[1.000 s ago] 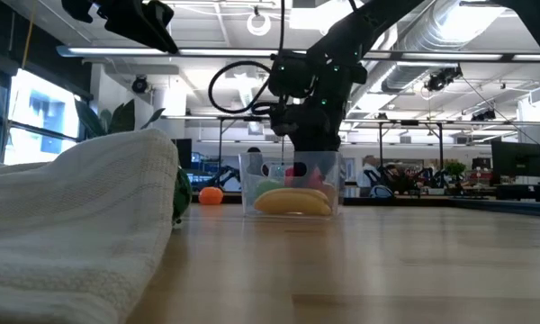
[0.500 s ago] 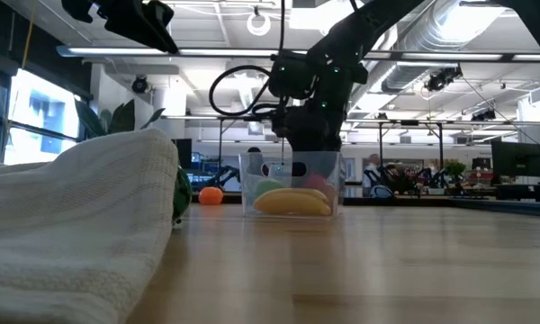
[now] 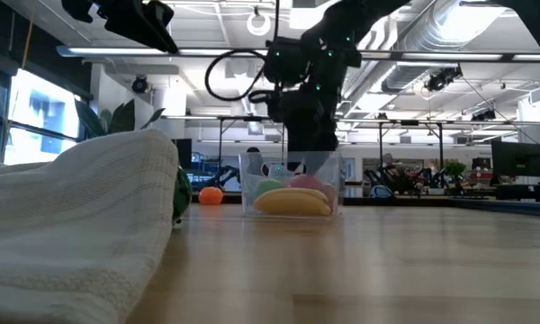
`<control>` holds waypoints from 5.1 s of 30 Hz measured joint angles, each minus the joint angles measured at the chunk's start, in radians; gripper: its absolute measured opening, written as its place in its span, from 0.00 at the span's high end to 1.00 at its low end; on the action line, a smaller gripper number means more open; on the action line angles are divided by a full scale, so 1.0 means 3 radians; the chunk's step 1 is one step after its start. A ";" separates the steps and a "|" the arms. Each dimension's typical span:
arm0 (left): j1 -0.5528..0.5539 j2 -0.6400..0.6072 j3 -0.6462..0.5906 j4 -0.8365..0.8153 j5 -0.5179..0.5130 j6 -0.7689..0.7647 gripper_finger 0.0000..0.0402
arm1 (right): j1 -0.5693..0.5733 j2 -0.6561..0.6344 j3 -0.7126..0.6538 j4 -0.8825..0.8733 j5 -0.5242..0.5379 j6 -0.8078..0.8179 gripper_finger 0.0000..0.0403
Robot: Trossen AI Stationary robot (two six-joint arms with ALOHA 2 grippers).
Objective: Pick and placing Produce into tupperware
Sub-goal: Put the red apple into the transparent bin, then put the orange pumpkin into the transparent bin
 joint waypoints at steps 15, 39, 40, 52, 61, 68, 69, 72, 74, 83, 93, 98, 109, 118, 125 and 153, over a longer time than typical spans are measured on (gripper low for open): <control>0.0000 0.0000 0.0001 -0.0001 0.0001 0.0001 0.71 | 0.0036 -0.0193 0.0918 -0.1895 0.0157 0.0040 0.03; 0.0000 -0.0001 0.0001 -0.0001 0.0001 0.0000 0.71 | 0.0822 -0.3433 -0.1383 -0.0849 0.1066 0.0693 0.10; 0.0000 -0.0001 0.0001 -0.0001 0.0000 0.0000 0.71 | 0.0828 -0.3525 -0.1448 -0.0793 0.1081 0.0660 0.12; 0.0000 0.0000 0.0001 0.0000 0.0000 0.0001 0.71 | 0.0829 -0.3948 -0.1611 -0.0720 0.1230 0.0089 0.41; 0.0000 0.0000 0.0001 0.0000 0.0000 0.0001 0.71 | 0.0829 -0.4049 -0.1607 -0.0882 0.1288 -0.0015 0.57; 0.0000 -0.0001 0.0001 0.0000 0.0001 0.0001 0.71 | 0.0829 -0.4060 -0.1607 -0.0898 0.1286 -0.0011 0.61; 0.0000 0.0000 0.0001 -0.0001 0.0001 0.0001 0.71 | 0.0829 -0.4062 -0.1607 -0.0898 0.1286 -0.0008 0.61; 0.0000 0.0000 0.0001 0.0000 0.0001 0.0001 0.71 | 0.0829 -0.4062 -0.1607 -0.0897 0.1286 -0.0009 0.61; 0.0000 0.0000 0.0001 -0.0001 0.0001 0.0001 0.71 | 0.0829 -0.4062 -0.1607 -0.0896 0.1286 -0.0009 0.61; 0.0000 0.0000 0.0001 0.0000 0.0001 0.0000 0.71 | 0.0829 -0.4061 -0.1607 -0.0896 0.1284 -0.0010 0.61; 0.0000 -0.0001 0.0001 0.0063 0.0001 0.0001 0.71 | 0.0829 -0.4061 -0.1607 -0.0896 0.1283 -0.0010 0.61; 0.0000 0.0000 0.0001 0.0264 0.0001 0.0001 0.71 | 0.0829 -0.4061 -0.1606 -0.0896 0.1283 -0.0011 0.61; 0.0000 0.0003 -0.0001 0.0433 -0.0026 0.0000 0.71 | 0.0828 -0.4061 -0.1606 -0.0896 0.1282 -0.0011 0.61; 0.0181 0.0156 0.0137 0.0912 -0.0873 -0.0105 0.71 | 0.0828 -0.4060 -0.1605 -0.0895 0.1281 -0.0010 0.61; 0.1005 0.0870 0.1136 0.0099 -0.0528 -0.0178 0.71 | 0.0828 -0.4058 -0.1605 -0.0894 0.1280 -0.0010 0.61; 0.1828 0.3613 0.2851 -0.1276 -0.0218 -0.0117 0.44 | 0.0828 -0.4058 -0.1605 -0.0895 0.1281 -0.0011 0.61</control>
